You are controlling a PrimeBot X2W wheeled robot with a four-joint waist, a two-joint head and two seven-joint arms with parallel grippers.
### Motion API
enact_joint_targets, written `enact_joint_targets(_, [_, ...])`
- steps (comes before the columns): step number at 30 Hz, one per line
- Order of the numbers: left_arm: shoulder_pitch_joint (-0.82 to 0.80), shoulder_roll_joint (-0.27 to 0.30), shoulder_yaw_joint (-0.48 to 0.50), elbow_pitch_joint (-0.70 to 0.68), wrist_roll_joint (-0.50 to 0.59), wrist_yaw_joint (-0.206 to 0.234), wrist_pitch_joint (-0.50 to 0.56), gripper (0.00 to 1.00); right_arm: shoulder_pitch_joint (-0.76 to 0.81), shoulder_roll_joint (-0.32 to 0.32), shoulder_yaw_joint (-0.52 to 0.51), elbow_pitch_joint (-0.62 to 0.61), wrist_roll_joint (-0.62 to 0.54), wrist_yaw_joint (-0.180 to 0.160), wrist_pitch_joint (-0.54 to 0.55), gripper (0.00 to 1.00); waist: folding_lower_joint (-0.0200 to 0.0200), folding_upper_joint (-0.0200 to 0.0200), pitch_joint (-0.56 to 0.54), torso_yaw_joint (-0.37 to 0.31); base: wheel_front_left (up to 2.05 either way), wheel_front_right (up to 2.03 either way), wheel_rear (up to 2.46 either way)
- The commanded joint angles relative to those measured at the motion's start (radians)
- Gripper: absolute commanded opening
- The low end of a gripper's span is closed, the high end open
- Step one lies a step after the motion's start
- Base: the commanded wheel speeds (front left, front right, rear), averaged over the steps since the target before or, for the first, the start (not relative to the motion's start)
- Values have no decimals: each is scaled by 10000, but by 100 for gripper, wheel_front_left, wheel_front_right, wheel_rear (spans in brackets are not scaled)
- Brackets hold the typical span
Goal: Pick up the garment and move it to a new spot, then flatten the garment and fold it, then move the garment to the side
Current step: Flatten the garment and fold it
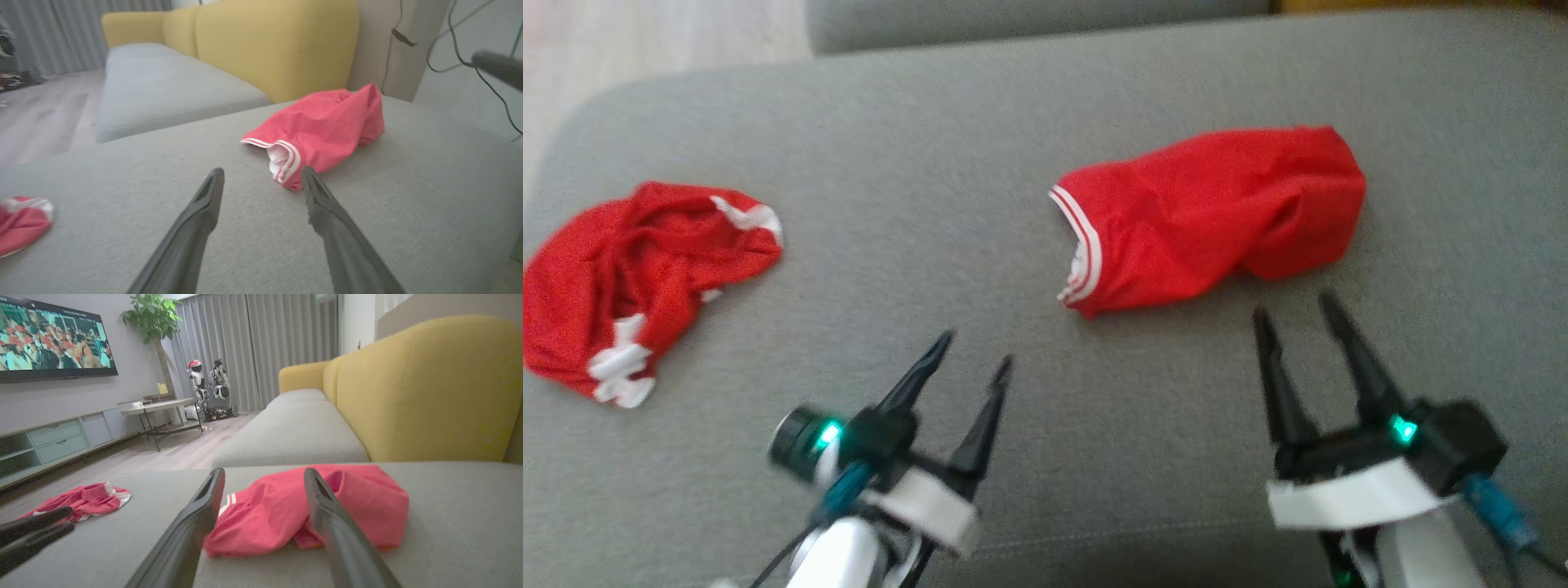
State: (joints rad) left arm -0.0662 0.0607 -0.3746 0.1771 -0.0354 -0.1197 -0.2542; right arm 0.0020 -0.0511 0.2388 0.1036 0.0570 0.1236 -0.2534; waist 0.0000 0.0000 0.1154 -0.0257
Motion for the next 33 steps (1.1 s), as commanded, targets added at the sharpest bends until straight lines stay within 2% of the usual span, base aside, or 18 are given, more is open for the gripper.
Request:
enact_joint_targets(1, [-681,-3,55,-2,56,-45,-76,100,-548,9,164,-530,-111,71,-84,100,0,0,715,-535,0,0,0])
enact_joint_targets(7, [-2105,48,-645,1303,-134,-100,-76,100,-985,9,148,-1019,-121,71,-84,100,0,0,1638,-1172,0,0,0])
enact_joint_targets(12, [-2949,175,-688,2111,-308,-106,-76,100,-1249,9,114,-1211,-20,71,-84,100,0,0,2159,-1555,0,0,0])
enact_joint_targets(23, [-4082,399,-814,3272,-325,-108,-76,100,-1570,9,118,-1354,120,71,-84,100,0,0,2636,-1782,0,0,0])
enact_joint_targets(24, [-4170,417,-924,3267,-406,-108,-76,0,-1583,9,128,-1355,121,71,-84,100,0,0,2632,-1785,0,0,0])
enact_joint_targets(29, [-4444,550,-1425,2367,-919,-108,-76,0,-1615,9,146,-1359,163,71,-84,100,0,0,2448,-1795,0,0,0])
enact_joint_targets(33, [-4676,828,-2360,1175,-1997,-108,-76,0,-1558,9,220,-1215,369,71,-84,100,0,0,2108,-1892,0,0,0])
